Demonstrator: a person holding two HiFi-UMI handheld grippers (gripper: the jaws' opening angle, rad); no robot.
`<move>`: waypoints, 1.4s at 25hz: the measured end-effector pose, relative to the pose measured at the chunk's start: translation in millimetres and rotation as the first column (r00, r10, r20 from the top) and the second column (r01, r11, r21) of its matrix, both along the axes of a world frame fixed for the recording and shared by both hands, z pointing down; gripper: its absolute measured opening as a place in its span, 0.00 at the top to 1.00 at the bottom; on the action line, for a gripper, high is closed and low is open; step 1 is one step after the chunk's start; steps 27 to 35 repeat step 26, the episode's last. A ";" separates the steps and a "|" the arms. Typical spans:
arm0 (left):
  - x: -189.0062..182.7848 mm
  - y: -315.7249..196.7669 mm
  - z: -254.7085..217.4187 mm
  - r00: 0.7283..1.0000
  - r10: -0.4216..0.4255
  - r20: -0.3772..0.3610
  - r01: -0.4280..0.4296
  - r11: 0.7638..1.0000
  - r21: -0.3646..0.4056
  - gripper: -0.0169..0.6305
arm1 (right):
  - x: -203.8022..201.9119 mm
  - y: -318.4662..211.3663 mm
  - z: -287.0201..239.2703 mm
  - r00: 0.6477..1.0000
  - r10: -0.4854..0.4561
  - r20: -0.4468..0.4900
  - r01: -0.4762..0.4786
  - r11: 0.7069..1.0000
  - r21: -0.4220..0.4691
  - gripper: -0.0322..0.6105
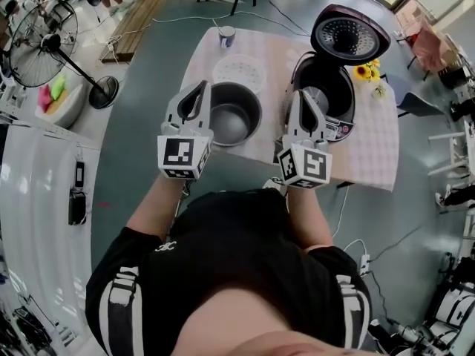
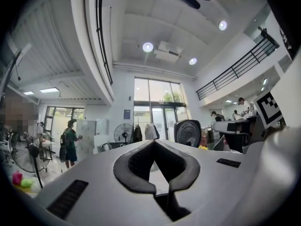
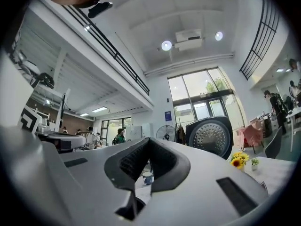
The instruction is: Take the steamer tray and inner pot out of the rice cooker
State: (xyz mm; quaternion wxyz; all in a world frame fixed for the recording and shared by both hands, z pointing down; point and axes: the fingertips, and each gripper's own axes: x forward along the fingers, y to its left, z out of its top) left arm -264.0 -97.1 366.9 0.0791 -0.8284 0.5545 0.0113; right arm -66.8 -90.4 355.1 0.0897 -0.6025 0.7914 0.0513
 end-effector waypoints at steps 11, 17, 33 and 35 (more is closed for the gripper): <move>29.4 -0.1 11.5 0.996 0.085 -0.019 -0.086 0.994 -0.067 0.97 | 10.8 6.1 2.9 1.000 0.010 -0.022 -0.010 1.000 0.003 0.95; 23.8 -3.3 20.2 0.997 0.076 -0.016 -0.077 0.992 -0.098 0.97 | 8.5 1.7 16.0 1.000 0.008 -0.025 -0.009 1.000 -0.028 0.95; 12.0 -8.5 26.3 0.998 0.065 -0.015 -0.067 0.990 -0.122 0.97 | 1.2 -9.1 27.6 0.999 0.020 -0.032 -0.022 0.997 -0.070 0.95; 12.0 -8.5 26.3 0.998 0.065 -0.015 -0.067 0.990 -0.122 0.97 | 1.2 -9.1 27.6 0.999 0.020 -0.032 -0.022 0.997 -0.070 0.95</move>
